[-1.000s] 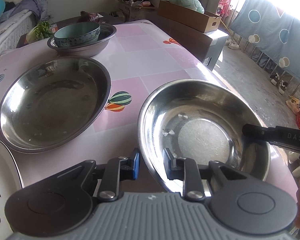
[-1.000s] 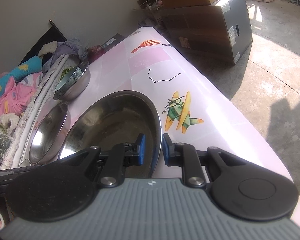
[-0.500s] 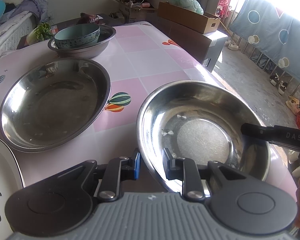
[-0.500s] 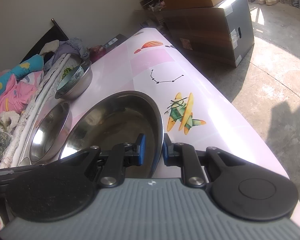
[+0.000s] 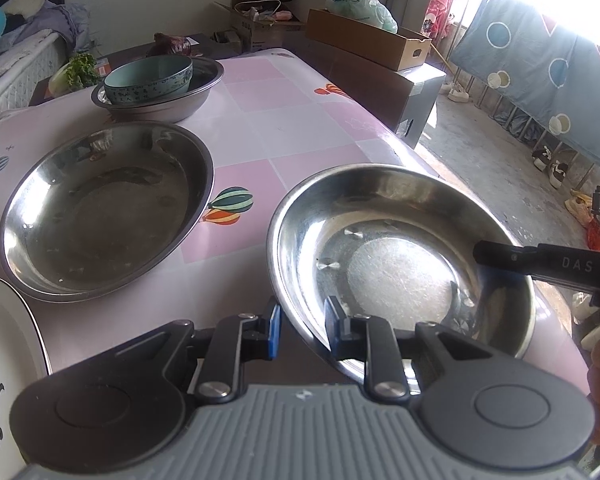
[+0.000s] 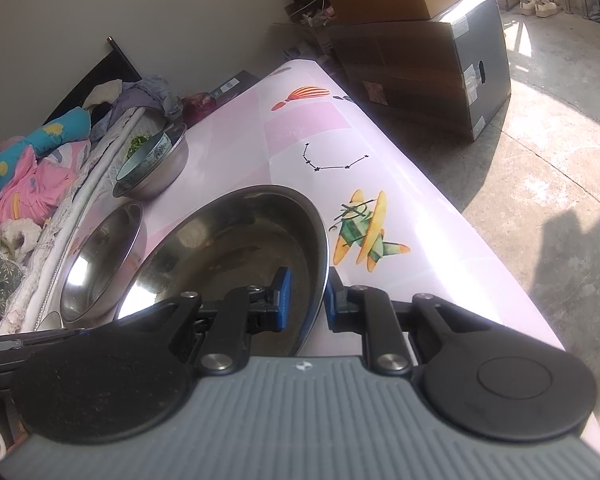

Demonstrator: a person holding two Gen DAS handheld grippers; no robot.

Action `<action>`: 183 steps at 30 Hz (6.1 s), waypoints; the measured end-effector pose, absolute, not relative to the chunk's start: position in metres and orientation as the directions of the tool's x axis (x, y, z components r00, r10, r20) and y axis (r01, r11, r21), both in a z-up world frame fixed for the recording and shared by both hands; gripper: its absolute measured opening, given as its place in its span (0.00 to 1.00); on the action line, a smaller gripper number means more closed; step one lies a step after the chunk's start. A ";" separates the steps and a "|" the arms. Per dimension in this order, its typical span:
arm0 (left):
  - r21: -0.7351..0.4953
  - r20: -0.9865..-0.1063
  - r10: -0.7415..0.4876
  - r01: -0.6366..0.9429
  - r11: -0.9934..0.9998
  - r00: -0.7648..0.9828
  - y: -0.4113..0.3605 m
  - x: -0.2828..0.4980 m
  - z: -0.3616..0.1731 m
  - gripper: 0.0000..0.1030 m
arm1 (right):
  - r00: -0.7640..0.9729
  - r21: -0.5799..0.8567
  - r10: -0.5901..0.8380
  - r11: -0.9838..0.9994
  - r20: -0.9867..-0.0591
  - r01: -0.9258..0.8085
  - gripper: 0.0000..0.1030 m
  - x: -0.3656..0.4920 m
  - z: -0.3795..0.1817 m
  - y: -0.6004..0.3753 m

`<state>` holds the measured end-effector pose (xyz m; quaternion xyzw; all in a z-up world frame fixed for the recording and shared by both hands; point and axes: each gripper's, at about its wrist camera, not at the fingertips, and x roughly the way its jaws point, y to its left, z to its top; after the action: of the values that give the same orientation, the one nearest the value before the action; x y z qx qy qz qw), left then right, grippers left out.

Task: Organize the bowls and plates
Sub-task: 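Carry the shallow steel bowl with both grippers toward the other steel bowl, then lower the shallow steel bowl into the other steel bowl with both grippers, then open both grippers and pull them back from the stacked steel bowls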

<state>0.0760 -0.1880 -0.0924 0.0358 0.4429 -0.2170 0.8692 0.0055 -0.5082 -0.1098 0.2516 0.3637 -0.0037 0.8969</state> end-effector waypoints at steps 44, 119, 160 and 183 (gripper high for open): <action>-0.219 -0.765 -0.394 0.368 0.903 0.509 -0.176 0.086 -0.107 0.16 | 0.801 0.467 0.127 0.860 -0.585 0.205 0.10 -0.005 -0.124 -0.509; -0.275 -0.648 -0.400 0.290 0.916 0.648 -0.107 0.063 -0.049 0.16 | 0.829 0.444 0.201 0.894 -0.522 0.063 0.11 0.010 -0.057 -0.457; -0.252 -0.765 -0.216 0.026 0.967 0.607 -0.007 0.164 -0.072 0.23 | 0.649 0.393 0.359 0.914 -0.670 -0.100 0.18 0.187 -0.084 -0.334; -0.142 -0.701 -0.080 -0.029 0.989 0.708 0.067 0.063 -0.040 0.86 | 0.578 0.634 0.566 0.766 -0.588 -0.106 0.33 0.076 -0.085 -0.325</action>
<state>0.0632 0.0670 -0.0399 -0.0715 0.3816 -0.0140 0.9215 0.0761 -0.3253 -0.0854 0.2779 0.4138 0.1989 0.8438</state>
